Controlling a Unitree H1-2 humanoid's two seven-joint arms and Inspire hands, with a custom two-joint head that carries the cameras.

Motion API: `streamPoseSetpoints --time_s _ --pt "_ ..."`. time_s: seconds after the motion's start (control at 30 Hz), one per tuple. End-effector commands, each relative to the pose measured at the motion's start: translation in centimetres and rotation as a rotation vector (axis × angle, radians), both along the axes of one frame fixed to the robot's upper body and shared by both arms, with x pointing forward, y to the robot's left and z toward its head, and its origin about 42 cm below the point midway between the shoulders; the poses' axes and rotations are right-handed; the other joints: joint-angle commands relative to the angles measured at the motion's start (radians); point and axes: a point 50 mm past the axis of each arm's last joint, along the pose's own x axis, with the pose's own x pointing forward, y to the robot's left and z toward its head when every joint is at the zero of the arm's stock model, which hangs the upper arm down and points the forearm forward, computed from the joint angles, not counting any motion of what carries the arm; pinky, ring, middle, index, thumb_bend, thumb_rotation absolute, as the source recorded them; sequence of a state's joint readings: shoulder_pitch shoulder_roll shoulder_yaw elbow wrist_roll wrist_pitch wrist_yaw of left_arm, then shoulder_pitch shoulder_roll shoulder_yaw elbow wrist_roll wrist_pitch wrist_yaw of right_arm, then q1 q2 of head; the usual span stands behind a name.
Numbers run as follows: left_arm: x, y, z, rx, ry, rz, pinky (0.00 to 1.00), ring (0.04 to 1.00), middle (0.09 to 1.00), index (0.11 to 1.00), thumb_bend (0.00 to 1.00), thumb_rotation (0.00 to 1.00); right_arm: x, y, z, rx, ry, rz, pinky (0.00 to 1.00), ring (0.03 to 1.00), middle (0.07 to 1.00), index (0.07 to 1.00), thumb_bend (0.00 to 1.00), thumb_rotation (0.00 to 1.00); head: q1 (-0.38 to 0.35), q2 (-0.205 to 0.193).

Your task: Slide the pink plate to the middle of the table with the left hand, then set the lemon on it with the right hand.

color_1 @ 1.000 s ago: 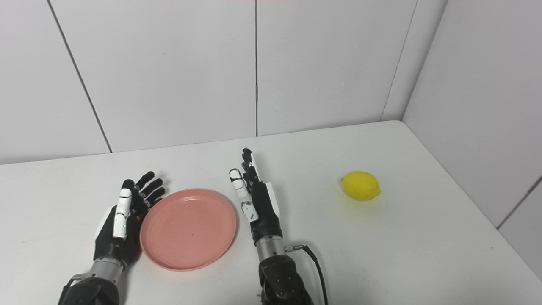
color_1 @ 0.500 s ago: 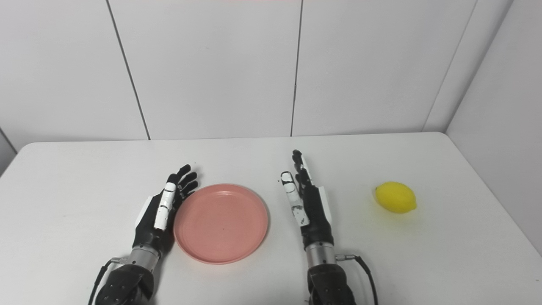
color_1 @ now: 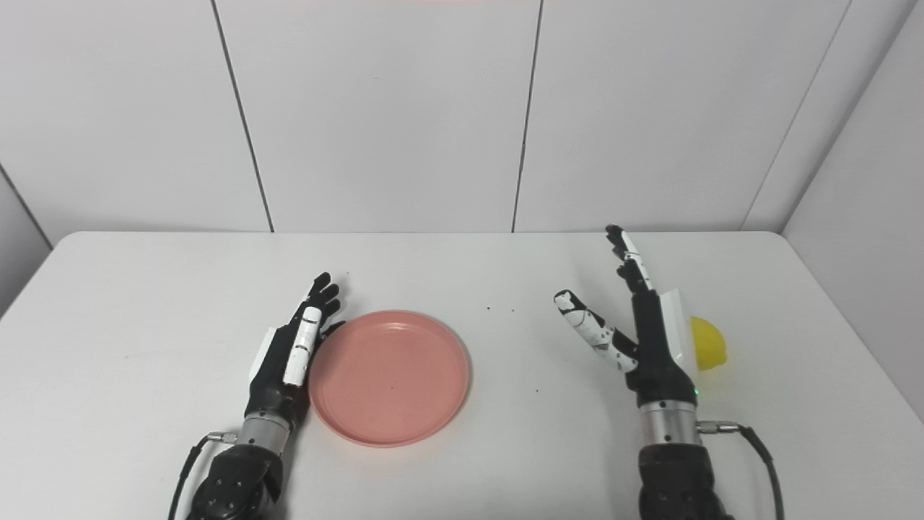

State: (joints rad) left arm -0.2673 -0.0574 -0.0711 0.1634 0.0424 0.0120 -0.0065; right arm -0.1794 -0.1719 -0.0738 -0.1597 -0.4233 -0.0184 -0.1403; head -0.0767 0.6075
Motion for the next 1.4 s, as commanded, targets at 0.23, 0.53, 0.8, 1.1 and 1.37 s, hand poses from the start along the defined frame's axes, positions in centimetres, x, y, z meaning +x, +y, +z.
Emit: streamPoseSetpoints --time_s 0.23,0.53,0.8,1.1,1.37 --pt "1.0 0.2 1.4 0.0 -0.076 0.016 0.98 0.955 0.961 0.957 0.48 1.0 -0.4 -4.1 2.5 -0.113 0.014 -0.132 0.82 0.893 0.908 0.894 0.75 0.57 -0.051 0.005" --pt "1.5 1.4 0.9 0.015 -0.091 0.084 0.92 0.91 0.916 0.898 0.51 1.0 -1.0 -6.8 3.4 -0.195 0.082 -0.252 0.81 0.875 0.882 0.864 0.8 0.44 -0.103 0.004" --pt "1.6 1.6 1.1 -0.072 -0.151 0.048 0.94 0.925 0.922 0.911 0.51 1.0 -0.4 -9.4 3.9 -0.271 0.154 -0.314 0.73 0.828 0.869 0.859 0.83 0.42 -0.11 0.006" --pt "1.7 1.7 1.0 -0.104 -0.184 0.028 0.92 0.926 0.928 0.927 0.51 1.0 0.4 -10.3 3.3 -0.263 0.237 -0.307 0.77 0.859 0.884 0.859 0.86 0.41 -0.131 0.002" --pt "1.9 2.0 0.8 -0.091 -0.169 0.028 0.92 0.919 0.919 0.912 0.51 1.0 0.9 -10.7 3.0 -0.295 0.306 -0.295 0.74 0.853 0.878 0.858 0.9 0.37 -0.154 0.006"
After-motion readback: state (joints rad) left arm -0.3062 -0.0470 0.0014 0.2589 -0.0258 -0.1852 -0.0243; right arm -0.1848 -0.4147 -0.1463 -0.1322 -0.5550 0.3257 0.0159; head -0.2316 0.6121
